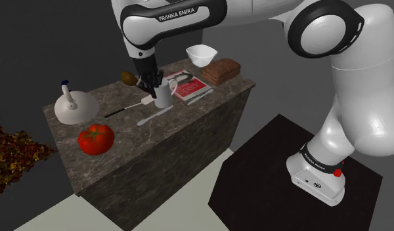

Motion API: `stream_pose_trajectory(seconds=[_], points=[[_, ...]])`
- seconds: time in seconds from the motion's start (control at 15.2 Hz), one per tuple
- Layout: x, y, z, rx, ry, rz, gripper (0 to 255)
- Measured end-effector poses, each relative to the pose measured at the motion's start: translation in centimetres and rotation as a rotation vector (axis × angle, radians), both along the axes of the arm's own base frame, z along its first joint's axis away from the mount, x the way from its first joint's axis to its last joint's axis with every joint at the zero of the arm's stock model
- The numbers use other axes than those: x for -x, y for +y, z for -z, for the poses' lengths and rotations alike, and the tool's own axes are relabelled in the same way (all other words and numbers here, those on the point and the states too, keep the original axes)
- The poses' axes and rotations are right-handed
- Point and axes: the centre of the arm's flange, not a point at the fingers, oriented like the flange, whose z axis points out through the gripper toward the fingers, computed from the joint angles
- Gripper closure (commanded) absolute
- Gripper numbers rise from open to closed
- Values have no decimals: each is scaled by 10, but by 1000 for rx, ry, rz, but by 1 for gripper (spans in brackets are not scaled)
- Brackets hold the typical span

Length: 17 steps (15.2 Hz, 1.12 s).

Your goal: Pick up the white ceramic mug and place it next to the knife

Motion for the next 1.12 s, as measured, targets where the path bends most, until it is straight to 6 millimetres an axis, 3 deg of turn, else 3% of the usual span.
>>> stream_pose_trajectory(seconds=[1.12], points=[[0, 2, 89, 0, 0, 1, 255]])
